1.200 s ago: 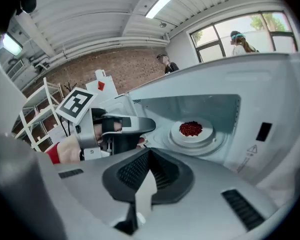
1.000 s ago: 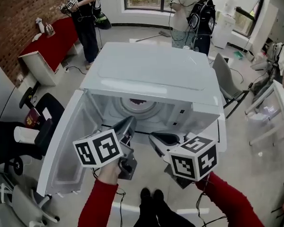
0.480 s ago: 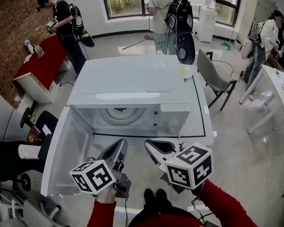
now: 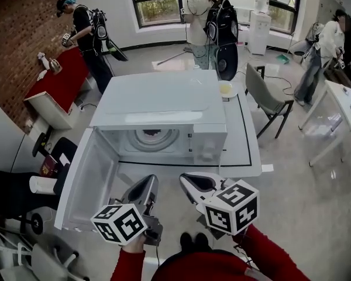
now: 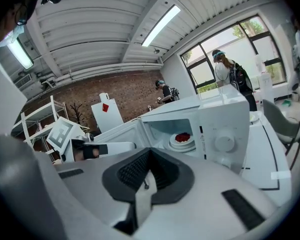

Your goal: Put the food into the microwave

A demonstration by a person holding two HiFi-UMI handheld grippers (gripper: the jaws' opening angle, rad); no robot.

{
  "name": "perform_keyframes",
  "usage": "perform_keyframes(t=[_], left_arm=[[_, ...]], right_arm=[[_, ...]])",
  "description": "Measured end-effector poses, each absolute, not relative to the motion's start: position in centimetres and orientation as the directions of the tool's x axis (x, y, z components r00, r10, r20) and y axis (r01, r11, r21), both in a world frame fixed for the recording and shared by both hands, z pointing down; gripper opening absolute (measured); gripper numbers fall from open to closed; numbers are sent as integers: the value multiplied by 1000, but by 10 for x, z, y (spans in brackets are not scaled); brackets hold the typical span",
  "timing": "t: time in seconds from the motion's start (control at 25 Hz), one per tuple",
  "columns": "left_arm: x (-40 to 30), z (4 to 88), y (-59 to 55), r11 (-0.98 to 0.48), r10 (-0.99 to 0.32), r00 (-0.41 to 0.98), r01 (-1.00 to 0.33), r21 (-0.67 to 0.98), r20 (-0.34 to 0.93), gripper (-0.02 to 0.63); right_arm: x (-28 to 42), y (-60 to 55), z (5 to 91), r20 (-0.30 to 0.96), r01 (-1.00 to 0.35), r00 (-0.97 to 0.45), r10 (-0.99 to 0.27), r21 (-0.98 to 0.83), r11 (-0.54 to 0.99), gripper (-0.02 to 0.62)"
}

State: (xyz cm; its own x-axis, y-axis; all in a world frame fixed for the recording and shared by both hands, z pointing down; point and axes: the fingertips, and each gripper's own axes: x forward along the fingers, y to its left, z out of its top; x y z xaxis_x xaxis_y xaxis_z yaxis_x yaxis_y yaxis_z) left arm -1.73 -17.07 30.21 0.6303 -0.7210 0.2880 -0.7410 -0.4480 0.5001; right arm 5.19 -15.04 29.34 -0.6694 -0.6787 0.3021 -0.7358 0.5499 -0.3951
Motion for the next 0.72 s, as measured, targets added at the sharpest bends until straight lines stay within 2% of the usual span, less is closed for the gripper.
perform_keyframes(t=[0.72], left_arm=[[-2, 293, -111, -573, -741, 659, -722, 388, 131, 11]], right_arm=[[89, -97, 291, 165, -734, -654, -739, -376, 566, 14]])
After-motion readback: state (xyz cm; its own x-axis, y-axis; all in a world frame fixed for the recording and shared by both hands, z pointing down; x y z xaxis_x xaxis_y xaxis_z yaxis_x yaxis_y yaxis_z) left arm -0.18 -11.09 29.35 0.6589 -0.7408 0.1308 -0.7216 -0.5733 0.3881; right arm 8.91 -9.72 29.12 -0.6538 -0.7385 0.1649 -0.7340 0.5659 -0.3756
